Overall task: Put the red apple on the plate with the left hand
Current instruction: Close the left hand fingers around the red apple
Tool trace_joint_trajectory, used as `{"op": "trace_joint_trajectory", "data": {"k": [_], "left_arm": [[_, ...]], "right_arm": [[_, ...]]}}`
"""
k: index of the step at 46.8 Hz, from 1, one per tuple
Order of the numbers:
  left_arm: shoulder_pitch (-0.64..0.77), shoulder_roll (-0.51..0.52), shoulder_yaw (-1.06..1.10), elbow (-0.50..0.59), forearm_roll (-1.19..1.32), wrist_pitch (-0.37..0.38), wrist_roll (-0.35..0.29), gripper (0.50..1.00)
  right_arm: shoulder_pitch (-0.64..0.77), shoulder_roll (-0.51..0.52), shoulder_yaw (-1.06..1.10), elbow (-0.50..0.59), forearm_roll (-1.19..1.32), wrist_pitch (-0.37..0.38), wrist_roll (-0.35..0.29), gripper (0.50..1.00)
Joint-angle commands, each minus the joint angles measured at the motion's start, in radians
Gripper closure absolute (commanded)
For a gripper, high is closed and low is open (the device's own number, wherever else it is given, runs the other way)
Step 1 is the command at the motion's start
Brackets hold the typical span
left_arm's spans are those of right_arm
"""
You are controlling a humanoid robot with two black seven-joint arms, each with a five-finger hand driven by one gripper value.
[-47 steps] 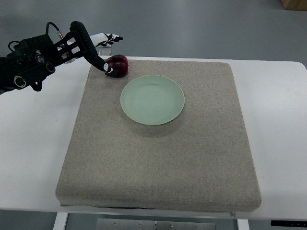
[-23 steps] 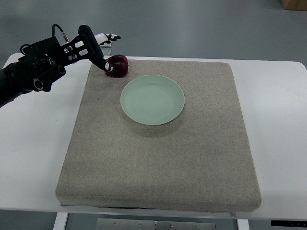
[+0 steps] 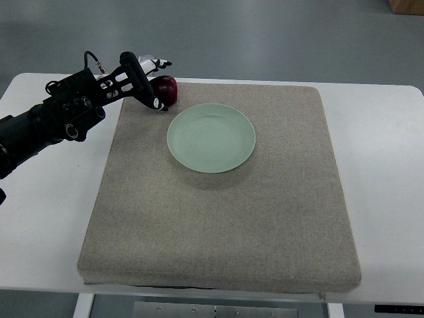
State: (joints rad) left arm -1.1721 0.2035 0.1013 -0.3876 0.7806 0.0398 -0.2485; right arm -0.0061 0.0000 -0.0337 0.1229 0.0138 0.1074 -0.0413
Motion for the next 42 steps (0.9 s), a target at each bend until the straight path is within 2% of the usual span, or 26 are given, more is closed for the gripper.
{"op": "trace_joint_trajectory", "data": {"k": [1,22,27,31,40,42], "left_arm": [[0.000,-0.001,0.000,0.000,0.000,0.014,0.000,0.523],[0.006,-0.007,0.001,0.009,0.003,0.019,0.000,0.561],[0.020,-0.015,0.001,0.019,0.003,0.019,-0.002,0.596],[0.020,-0.016,0.001,0.024,0.003,0.019,0.000,0.600],[0.022,-0.016,0.001,0.029,0.005,0.019,0.000,0.688],[0.022,-0.016,0.003,0.029,0.006,0.019,0.000,0.720]], "right_arm": [[-0.002,0.000,0.000,0.000,0.000,0.000,0.000,0.570],[-0.002,0.000,0.000,0.001,0.000,0.000,0.000,0.568],[-0.002,0.000,0.000,0.000,0.000,0.000,0.000,0.568],[-0.002,0.000,0.002,0.000,0.000,0.000,0.000,0.568],[-0.002,0.000,0.000,0.000,0.000,0.000,0.000,0.568],[0.000,0.000,0.000,0.000,0.000,0.000,0.000,0.568]]}}
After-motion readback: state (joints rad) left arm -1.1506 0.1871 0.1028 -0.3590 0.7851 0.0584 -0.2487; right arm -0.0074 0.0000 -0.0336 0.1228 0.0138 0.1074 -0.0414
